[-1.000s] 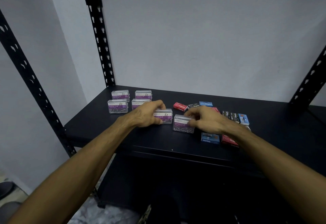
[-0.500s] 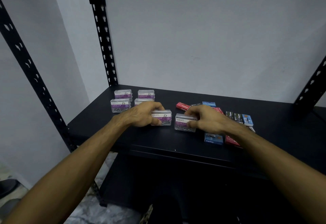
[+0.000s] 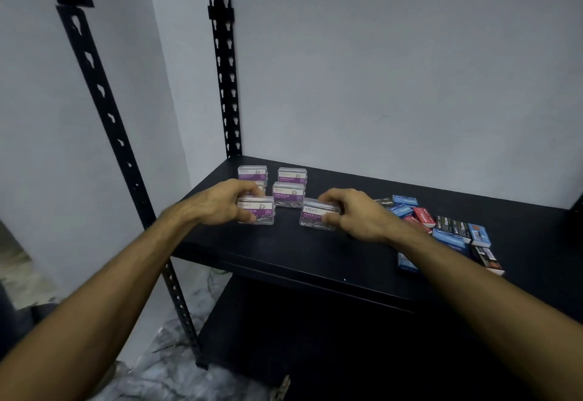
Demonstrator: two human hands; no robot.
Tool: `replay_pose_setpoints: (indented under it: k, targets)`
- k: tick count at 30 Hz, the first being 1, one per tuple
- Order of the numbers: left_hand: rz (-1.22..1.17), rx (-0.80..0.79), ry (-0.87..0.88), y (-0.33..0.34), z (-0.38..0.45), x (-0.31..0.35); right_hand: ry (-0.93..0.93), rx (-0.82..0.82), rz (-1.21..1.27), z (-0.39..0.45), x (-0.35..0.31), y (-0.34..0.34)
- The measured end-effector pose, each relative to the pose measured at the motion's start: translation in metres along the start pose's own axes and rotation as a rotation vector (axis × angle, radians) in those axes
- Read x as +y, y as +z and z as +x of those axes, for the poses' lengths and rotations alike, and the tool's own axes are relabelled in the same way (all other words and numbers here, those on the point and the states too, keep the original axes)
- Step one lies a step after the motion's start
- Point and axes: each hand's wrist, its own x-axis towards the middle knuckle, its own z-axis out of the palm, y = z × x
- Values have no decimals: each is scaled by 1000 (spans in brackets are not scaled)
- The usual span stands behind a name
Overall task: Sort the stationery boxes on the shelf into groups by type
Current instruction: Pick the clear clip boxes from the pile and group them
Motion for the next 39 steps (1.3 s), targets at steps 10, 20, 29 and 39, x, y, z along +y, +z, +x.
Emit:
replay_pose_setpoints:
  k: [10,20,29,39]
  targets:
    - [-21,15,-84,-5,-10,-32,-41,-68,20,27,-28,31]
    - [-36,21,-78,-5,-6,-37,-39,-101,39,35,-31,39]
    - [-26,16,-85,-6,-4,-40,-21,-85,56,34,-33,38]
    - [-15,-52,-79,-16,-12,-28,-11,-73,103,18,-31,32]
